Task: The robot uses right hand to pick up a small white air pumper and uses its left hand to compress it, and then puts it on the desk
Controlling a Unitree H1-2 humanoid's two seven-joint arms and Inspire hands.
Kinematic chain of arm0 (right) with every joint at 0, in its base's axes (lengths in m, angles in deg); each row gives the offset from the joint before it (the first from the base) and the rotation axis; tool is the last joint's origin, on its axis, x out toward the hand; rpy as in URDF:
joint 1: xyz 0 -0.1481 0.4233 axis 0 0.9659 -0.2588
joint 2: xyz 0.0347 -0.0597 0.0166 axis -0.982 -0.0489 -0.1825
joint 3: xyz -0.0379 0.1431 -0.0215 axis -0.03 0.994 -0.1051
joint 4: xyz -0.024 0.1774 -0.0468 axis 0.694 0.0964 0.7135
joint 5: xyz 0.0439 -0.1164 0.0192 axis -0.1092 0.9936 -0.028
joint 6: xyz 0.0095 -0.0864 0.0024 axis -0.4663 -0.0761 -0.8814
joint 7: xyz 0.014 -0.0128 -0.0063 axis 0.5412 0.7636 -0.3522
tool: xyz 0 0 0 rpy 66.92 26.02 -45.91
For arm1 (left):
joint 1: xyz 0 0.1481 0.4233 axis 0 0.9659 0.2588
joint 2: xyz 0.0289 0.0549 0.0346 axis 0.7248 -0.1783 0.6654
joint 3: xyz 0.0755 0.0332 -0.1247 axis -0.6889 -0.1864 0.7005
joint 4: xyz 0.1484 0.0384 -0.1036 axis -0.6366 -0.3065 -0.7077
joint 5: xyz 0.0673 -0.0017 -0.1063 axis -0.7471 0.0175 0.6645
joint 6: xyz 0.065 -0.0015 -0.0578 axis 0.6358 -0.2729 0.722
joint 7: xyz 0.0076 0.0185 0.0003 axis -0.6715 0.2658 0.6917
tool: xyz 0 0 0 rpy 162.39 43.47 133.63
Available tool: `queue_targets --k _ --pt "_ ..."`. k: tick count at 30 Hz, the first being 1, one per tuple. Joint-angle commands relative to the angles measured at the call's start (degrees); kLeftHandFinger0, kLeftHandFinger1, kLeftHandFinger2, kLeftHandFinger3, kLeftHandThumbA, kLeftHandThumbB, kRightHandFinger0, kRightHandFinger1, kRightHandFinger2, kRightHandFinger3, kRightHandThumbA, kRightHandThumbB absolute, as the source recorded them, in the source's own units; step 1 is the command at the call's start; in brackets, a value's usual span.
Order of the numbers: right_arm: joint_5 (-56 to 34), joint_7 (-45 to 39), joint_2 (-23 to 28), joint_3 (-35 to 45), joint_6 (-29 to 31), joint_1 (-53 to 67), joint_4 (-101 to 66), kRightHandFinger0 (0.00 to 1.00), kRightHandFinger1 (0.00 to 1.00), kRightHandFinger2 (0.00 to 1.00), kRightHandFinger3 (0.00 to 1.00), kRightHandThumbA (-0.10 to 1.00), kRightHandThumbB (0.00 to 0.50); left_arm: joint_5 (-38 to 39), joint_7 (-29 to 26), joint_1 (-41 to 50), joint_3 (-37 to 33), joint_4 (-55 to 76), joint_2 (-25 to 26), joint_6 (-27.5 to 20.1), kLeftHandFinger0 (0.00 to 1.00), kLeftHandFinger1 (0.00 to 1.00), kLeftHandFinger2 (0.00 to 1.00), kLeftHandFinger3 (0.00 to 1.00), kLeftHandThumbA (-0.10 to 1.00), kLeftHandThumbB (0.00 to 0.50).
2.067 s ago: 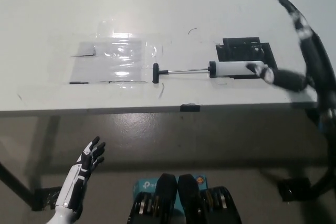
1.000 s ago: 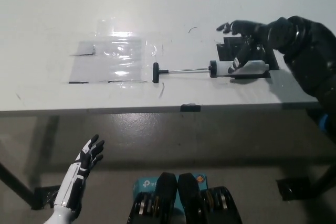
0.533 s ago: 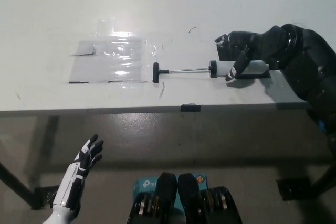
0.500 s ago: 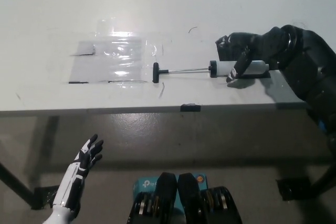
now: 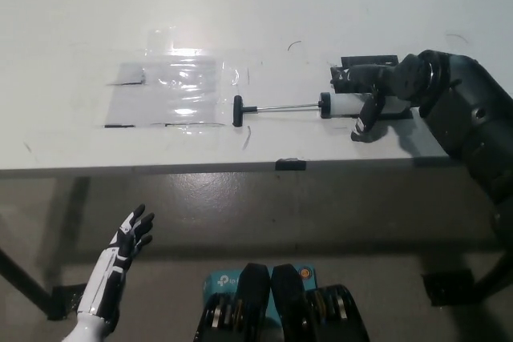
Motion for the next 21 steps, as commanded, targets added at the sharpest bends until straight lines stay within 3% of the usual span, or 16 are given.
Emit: queue_targets --k 1,8,10,11,12,13,14,15,16,17,20,21 --pt "1.4 0.3 0.5 -0.2 2.2 -4.8 0.5 1.00 1.00 1.00 1.00 0.91 0.408 -0.2 0.6 -0.4 0.3 1.7 1.1 -2.0 1.00 1.00 1.00 1.00 1.00 0.072" --pt "3.3 0.7 -0.4 -1.8 1.6 -5.3 2.4 1.00 1.00 1.00 1.00 0.88 0.422 -0.1 0.7 -0.4 0.6 1.8 1.1 -2.0 1.00 1.00 1.00 1.00 1.00 0.070" --pt "5.1 2.0 -0.6 -3.4 0.7 -5.2 2.6 1.00 1.00 1.00 1.00 0.82 0.435 -0.1 0.6 -0.4 0.8 1.9 1.1 -1.6 1.00 1.00 1.00 1.00 1.00 0.073" --pt "6.6 3.7 -1.1 -4.6 -0.8 -5.2 2.6 1.00 1.00 1.00 1.00 0.69 0.423 -0.1 0.6 -0.4 0.9 1.9 1.1 -1.4 1.00 1.00 1.00 1.00 1.00 0.080" --pt "8.9 6.8 -1.6 -6.6 -2.3 -4.6 2.3 0.97 1.00 1.00 0.95 0.31 0.312 0.0 0.5 -0.4 1.0 2.0 1.0 -1.3 1.00 1.00 1.00 1.00 1.00 0.079" --pt "10.1 8.8 -1.6 -8.0 -1.9 -4.3 2.1 0.79 0.82 0.82 0.81 0.09 0.250 0.1 0.6 -0.4 1.0 2.0 1.0 -1.4 1.00 1.00 1.00 1.00 1.00 0.078" --pt "13.8 14.1 -1.6 -11.4 -0.8 -3.3 1.8 0.44 0.50 0.59 0.68 -0.08 0.286 0.3 0.7 -0.3 1.1 1.9 0.9 -1.6 1.00 1.00 1.00 1.00 1.00 0.072" --pt "16.1 18.2 -1.6 -13.9 -0.4 -2.2 1.9 0.27 0.39 0.52 0.67 -0.10 0.276 0.3 0.7 -0.3 1.1 1.9 0.9 -1.6 1.00 1.00 1.00 1.00 1.00 0.073" --pt "15.9 18.7 -1.9 -14.3 -0.6 -1.6 2.2 0.19 0.33 0.47 0.71 -0.10 0.265 0.3 0.7 -0.3 1.1 2.0 0.9 -1.7 1.00 1.00 1.00 1.00 1.00 0.074" --pt "15.7 18.8 -1.9 -14.4 -0.6 -1.5 2.2 0.17 0.30 0.45 0.72 -0.10 0.261 0.3 0.7 -0.3 1.2 2.0 0.9 -1.8 1.00 1.00 1.00 1.00 1.00 0.073" --pt "14.5 19.6 -2.0 -14.4 0.8 -0.9 1.7 0.35 0.44 0.56 0.77 -0.10 0.254 1.3 1.1 -0.4 1.4 2.3 1.1 -1.5 1.00 1.00 1.00 1.00 1.00 0.075" --pt "14.1 20.2 -2.2 -14.3 1.3 -1.2 2.2 0.33 0.42 0.54 0.75 -0.10 0.260 1.7 1.2 -0.6 1.7 2.3 1.3 -1.5 1.00 1.00 1.00 1.00 1.00 0.071"
